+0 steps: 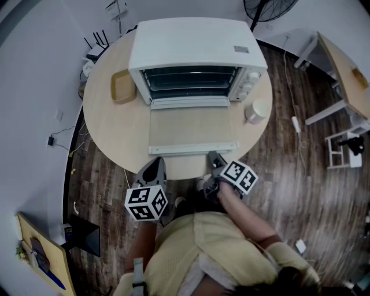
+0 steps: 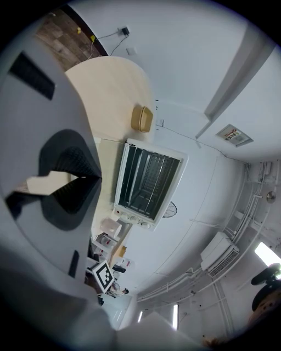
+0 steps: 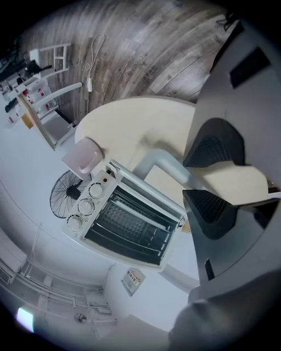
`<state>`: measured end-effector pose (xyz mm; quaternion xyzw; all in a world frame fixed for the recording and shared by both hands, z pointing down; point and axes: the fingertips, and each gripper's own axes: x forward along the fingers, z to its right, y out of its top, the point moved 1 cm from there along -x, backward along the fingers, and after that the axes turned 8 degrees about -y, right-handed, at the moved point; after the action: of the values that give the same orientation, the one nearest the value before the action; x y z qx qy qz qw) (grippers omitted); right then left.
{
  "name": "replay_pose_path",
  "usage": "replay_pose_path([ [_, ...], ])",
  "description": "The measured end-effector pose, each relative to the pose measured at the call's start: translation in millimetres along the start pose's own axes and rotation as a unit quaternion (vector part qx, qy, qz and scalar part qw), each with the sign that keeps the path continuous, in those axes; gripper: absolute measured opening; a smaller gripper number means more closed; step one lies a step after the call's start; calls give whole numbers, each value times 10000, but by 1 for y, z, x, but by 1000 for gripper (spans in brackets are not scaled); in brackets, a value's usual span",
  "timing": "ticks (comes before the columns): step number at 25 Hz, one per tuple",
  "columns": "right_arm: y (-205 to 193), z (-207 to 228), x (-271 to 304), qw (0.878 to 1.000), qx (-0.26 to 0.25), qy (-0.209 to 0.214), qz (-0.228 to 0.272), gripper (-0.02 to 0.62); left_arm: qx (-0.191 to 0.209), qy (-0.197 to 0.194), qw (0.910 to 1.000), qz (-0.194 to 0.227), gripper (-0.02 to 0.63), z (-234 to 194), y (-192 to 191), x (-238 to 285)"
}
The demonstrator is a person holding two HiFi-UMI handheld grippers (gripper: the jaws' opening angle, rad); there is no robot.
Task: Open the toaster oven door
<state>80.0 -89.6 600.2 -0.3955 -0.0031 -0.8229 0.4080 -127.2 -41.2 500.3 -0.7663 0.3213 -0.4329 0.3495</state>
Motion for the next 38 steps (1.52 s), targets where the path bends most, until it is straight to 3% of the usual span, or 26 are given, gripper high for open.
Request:
replay_pose_path([
  [12,-8,11,1,9995,67,-240,-168,97,-34,-22,10000,-5,2,0,-1,1],
  [23,-9,12,-7,9997,48,-147,-163,97,-22,-76,10000,-18,2,3,-4,1],
  [38,1,-43,-55,9938,-997,467,153,86,-58,-117,9999,113,2,6,1,-5],
])
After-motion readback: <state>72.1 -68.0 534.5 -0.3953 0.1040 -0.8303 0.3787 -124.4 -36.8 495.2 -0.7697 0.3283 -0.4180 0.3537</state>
